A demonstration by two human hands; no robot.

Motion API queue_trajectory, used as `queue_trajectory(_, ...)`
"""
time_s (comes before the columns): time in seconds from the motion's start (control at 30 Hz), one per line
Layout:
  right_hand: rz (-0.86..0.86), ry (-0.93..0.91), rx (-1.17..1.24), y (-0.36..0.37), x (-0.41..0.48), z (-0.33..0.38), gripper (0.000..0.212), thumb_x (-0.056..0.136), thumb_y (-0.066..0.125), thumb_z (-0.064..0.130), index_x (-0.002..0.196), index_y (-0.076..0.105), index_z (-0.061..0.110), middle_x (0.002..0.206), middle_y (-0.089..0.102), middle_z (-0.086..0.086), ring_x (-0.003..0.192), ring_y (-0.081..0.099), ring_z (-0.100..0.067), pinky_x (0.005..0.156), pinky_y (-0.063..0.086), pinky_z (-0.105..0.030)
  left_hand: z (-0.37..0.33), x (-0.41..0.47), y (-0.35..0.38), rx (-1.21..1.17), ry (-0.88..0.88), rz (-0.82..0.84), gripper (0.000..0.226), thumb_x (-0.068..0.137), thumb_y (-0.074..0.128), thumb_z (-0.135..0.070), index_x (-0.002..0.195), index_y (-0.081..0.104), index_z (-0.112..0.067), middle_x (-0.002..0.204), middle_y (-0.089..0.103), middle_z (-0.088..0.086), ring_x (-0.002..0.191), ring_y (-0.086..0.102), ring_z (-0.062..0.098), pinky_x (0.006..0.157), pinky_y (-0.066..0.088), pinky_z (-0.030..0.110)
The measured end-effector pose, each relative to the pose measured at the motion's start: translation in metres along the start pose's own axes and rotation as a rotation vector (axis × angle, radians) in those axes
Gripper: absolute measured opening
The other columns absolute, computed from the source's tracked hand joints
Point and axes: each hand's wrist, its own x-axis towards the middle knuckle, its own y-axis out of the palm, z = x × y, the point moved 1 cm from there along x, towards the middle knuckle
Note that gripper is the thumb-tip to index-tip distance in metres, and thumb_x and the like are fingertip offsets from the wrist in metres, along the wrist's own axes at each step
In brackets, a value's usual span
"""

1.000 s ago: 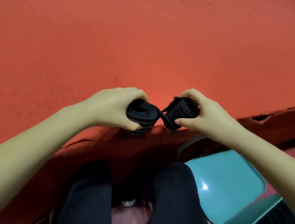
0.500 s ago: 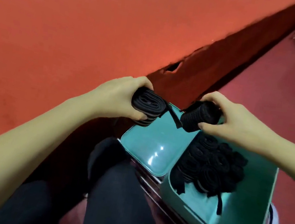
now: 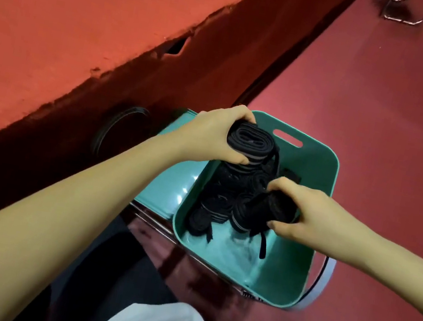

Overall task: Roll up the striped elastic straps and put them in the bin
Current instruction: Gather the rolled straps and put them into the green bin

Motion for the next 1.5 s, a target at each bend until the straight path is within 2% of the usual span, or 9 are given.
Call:
queue_trajectory(0.2, 0.148, -0.024, 0.008, 0.051, 0.014, -0.006, 0.045, 0.079, 0.072, 0.026, 0.116, 0.046, 0.025, 0.099, 0.061, 0.000, 0.087, 0.056, -0.019, 0.077, 0.043, -0.031, 0.020, 0.017, 0.036, 0.029, -0.033, 0.030, 0.059, 0.059, 0.074, -0.044, 0.112, 0.053, -0.027, 0.102, 0.062, -0.015, 0.098, 0.059, 0.012, 0.098, 0.042, 0.047)
queue_trajectory(0.33, 0.190, 0.054, 0.126, 0.074, 0.031, -0.011, 0.044, 0.077, 0.076, 0.020, 0.111, 0.047, 0.018, 0.086, 0.059, 0.002, 0.072, 0.053, -0.013, 0.062, 0.040, -0.024, 0.038, 0.019, 0.047, -0.052, -0.056, 0.054, 0.057, 0.068, 0.085, -0.022, 0.116, 0.054, -0.018, 0.106, 0.064, -0.006, 0.097, 0.060, 0.012, 0.092, 0.045, 0.031)
queue_trajectory(0.47, 0.218, 0.112, 0.126, 0.096, 0.046, -0.018, 0.046, 0.073, 0.077, 0.020, 0.108, 0.048, 0.016, 0.093, 0.064, -0.005, 0.085, 0.059, -0.024, 0.074, 0.048, -0.035, 0.045, 0.022, 0.051, -0.090, -0.041, 0.038, 0.056, 0.068, 0.084, -0.015, 0.117, 0.055, -0.014, 0.109, 0.063, -0.003, 0.097, 0.059, 0.011, 0.082, 0.042, 0.014)
queue_trajectory(0.6, 0.188, 0.107, 0.082, 0.116, 0.062, -0.017, 0.043, 0.074, 0.077, 0.020, 0.104, 0.045, 0.019, 0.093, 0.061, -0.007, 0.087, 0.055, -0.027, 0.070, 0.039, -0.033, 0.053, 0.024, 0.057, -0.072, -0.020, 0.004, 0.058, 0.066, 0.085, -0.018, 0.116, 0.056, -0.015, 0.111, 0.062, -0.001, 0.100, 0.056, 0.014, 0.086, 0.043, 0.023)
queue_trajectory(0.7, 0.134, 0.130, 0.096, 0.129, 0.074, -0.019, 0.049, 0.076, 0.076, 0.021, 0.115, 0.047, 0.016, 0.105, 0.064, -0.012, 0.098, 0.056, -0.030, 0.073, 0.037, -0.032, 0.059, 0.024, 0.061, -0.018, -0.003, -0.001, 0.059, 0.066, 0.085, -0.022, 0.118, 0.056, -0.016, 0.112, 0.060, 0.000, 0.102, 0.047, 0.012, 0.082, 0.034, 0.018)
queue_trajectory(0.9, 0.100, 0.130, 0.147, 0.145, 0.082, -0.024, 0.056, 0.077, 0.074, 0.013, 0.125, 0.046, 0.016, 0.112, 0.057, -0.015, 0.104, 0.052, -0.030, 0.077, 0.033, -0.026, 0.062, 0.025, 0.062, -0.016, 0.030, -0.019, 0.058, 0.067, 0.084, -0.024, 0.118, 0.056, -0.016, 0.108, 0.057, -0.004, 0.101, 0.042, 0.011, 0.081, 0.032, 0.017)
queue_trajectory(1.13, 0.125, 0.104, 0.042, 0.153, 0.085, -0.029, 0.057, 0.081, 0.072, 0.015, 0.133, 0.048, 0.016, 0.116, 0.059, -0.014, 0.110, 0.054, -0.030, 0.089, 0.036, -0.029, 0.063, 0.024, 0.063, -0.013, 0.047, -0.020, 0.059, 0.068, 0.084, -0.024, 0.118, 0.056, -0.015, 0.107, 0.055, -0.006, 0.101, 0.041, 0.009, 0.082, 0.033, 0.016)
queue_trajectory(1.3, 0.159, 0.148, 0.139, 0.157, 0.086, -0.029, 0.066, 0.078, 0.077, 0.018, 0.136, 0.045, 0.019, 0.122, 0.057, -0.015, 0.114, 0.052, -0.029, 0.092, 0.037, -0.029, 0.061, 0.024, 0.062, 0.000, 0.049, -0.011, 0.059, 0.068, 0.084, -0.023, 0.119, 0.056, -0.014, 0.106, 0.052, -0.008, 0.102, 0.040, 0.010, 0.084, 0.033, 0.018)
queue_trajectory(1.5, 0.182, 0.151, 0.297, 0.136, 0.071, -0.028, 0.076, 0.077, 0.074, 0.009, 0.140, 0.033, 0.023, 0.118, 0.052, -0.015, 0.096, 0.057, -0.026, 0.088, 0.046, -0.034, 0.059, 0.024, 0.063, 0.033, 0.049, 0.011, 0.058, 0.068, 0.084, -0.024, 0.117, 0.056, -0.013, 0.105, 0.056, -0.005, 0.100, 0.039, 0.012, 0.083, 0.033, 0.019)
